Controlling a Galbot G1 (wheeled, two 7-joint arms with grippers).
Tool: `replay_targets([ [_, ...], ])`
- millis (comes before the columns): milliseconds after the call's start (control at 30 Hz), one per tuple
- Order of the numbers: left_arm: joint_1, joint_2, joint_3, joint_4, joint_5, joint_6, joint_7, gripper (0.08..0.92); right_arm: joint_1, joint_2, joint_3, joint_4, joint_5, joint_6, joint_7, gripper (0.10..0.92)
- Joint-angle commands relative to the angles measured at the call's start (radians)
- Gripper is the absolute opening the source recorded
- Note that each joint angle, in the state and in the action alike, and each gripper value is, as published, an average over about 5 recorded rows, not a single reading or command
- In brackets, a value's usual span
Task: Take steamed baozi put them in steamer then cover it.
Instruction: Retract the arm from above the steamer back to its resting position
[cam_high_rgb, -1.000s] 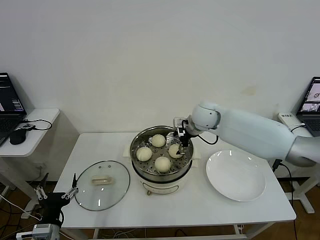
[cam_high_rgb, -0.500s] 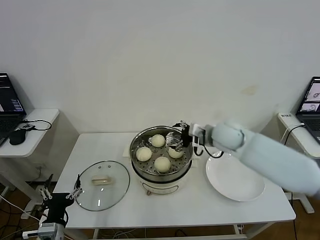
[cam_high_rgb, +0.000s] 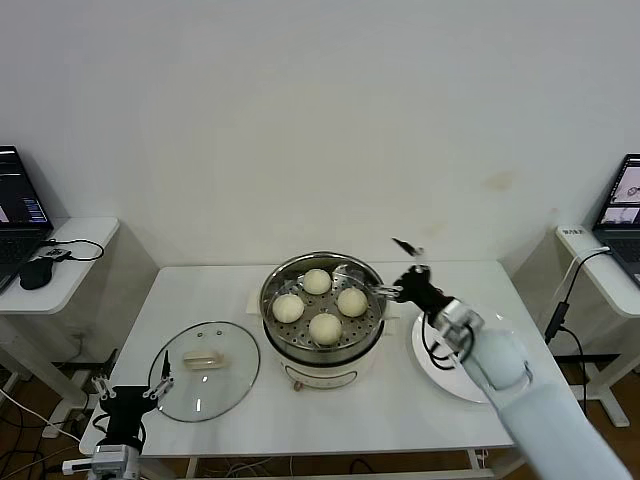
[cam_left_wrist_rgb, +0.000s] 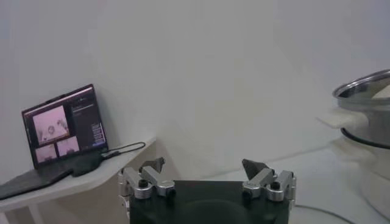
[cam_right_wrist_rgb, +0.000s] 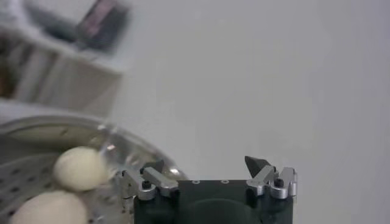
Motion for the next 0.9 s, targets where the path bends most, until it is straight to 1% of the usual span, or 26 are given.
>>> replay_targets([
  [33,-0.05,0.01,-0.025,0.184,0.471,-0.199,-0.085,0.823,-0.537,0.389,0.582,0.07,-0.038,0.206,-0.006,0.823],
  [200,-0.039,0.057,-0.076,0.299,0.775,-0.249,-0.105,0.823,-0.603,0.444,0.624,0.031,-0.036,0.227,-0.011,0.823],
  [400,-0.011,0.114,-0.093,0.324,1.051,-0.242,-0.087,0.823,-0.641,0.47,0.638,0.022,-0.07,0.239,0.002,0.823],
  [567,-0.052,0.136,-0.051,0.336,1.134,-0.22,-0.056,0.823,-0.633,0.505,0.63,-0.017,-0.115,0.265,0.023,0.823],
  [900,-0.171,0.138,0.05,0.382,1.183,-0.211,-0.037,0.823,-0.649,0.526,0.618,-0.028,-0.168,0.281,0.031,0.823],
])
